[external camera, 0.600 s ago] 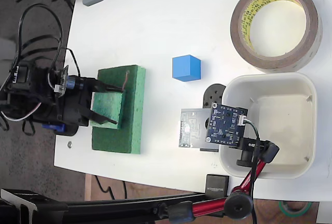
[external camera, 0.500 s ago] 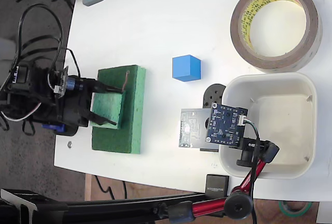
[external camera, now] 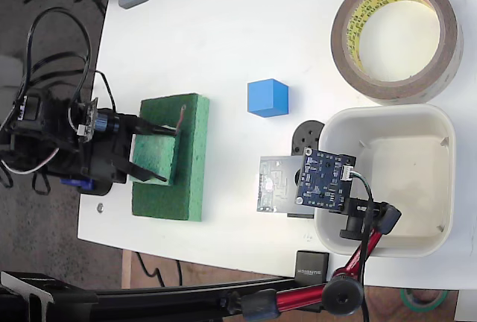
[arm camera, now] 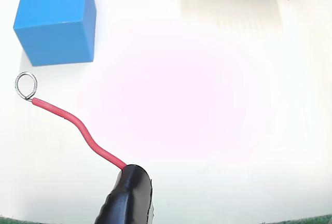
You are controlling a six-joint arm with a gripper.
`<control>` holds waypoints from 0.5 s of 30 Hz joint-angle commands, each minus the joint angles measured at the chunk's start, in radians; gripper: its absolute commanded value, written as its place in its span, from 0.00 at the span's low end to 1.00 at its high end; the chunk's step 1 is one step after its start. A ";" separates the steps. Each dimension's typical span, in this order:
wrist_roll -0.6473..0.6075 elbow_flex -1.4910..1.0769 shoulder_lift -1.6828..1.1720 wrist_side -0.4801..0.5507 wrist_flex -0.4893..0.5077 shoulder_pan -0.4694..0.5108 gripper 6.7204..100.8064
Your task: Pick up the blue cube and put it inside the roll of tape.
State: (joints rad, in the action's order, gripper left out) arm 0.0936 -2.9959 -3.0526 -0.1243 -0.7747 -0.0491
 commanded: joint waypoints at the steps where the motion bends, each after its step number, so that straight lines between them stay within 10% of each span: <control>1: -0.002 0.031 -0.002 0.003 -0.003 0.012 0.99; 15: 0.008 0.561 0.546 -0.009 -0.032 -0.060 0.99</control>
State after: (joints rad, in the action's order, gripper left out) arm 0.0997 -2.5096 -2.6124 -0.1212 -0.8145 -0.0920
